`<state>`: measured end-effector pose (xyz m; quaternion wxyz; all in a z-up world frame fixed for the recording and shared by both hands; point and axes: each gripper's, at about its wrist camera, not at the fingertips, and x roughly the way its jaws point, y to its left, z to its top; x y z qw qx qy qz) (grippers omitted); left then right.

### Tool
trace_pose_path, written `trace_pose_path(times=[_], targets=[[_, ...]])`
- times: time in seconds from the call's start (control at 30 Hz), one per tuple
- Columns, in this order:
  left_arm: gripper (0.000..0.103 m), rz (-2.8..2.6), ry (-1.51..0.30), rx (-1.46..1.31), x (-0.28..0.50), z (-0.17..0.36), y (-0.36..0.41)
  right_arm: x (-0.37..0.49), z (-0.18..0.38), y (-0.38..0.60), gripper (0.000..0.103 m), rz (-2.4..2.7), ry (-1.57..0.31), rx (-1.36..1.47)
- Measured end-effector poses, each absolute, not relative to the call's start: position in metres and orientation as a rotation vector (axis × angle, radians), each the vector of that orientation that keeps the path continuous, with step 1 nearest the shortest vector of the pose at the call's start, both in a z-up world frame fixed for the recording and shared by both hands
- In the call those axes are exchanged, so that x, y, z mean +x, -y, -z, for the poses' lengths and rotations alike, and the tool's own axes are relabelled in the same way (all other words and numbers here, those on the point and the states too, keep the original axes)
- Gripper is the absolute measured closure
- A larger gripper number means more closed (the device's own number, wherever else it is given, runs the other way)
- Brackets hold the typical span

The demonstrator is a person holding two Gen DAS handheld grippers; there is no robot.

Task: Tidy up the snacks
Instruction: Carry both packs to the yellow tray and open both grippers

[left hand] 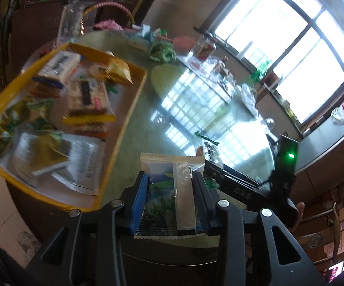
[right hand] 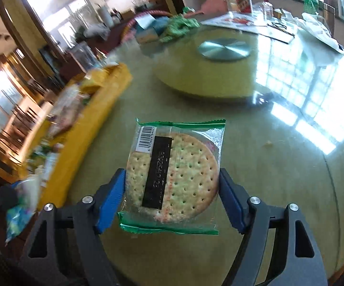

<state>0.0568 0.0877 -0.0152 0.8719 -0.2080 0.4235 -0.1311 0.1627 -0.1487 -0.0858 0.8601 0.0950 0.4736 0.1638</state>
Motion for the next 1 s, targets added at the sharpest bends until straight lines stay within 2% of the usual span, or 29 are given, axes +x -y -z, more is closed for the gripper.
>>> trace_pose_path(times=[0.23, 0.27, 0.3, 0.33, 0.47, 0.6, 1.0], targets=[[0.067, 0.179, -0.803, -0.504, 0.042, -0.003, -0.158, 0.151, 0.038, 0.097, 0.027, -0.499, -0.889, 0.209], [0.074, 0.157, -0.79, -0.504, 0.043, -0.005, -0.169, 0.15, 0.034, 0.086, 0.027, -0.524, -0.882, 0.201], [0.091, 0.144, -0.786, -0.501, 0.044, -0.006, -0.178, 0.15, 0.031, 0.074, 0.027, -0.544, -0.873, 0.187], [0.092, 0.131, -0.788, -0.496, 0.047, -0.006, -0.185, 0.15, 0.029, 0.065, 0.027, -0.558, -0.867, 0.173], [0.092, 0.055, -0.765, -0.479, 0.064, 0.0, -0.214, 0.159, 0.028, 0.021, 0.027, -0.607, -0.863, 0.108], [0.092, 0.071, -0.834, -0.517, 0.091, 0.03, -0.219, 0.168, 0.043, -0.011, 0.027, -0.652, -0.914, 0.083], [0.087, 0.013, -0.829, -0.507, 0.088, 0.069, -0.244, 0.174, 0.071, -0.064, 0.027, -0.668, -0.948, -0.031]])
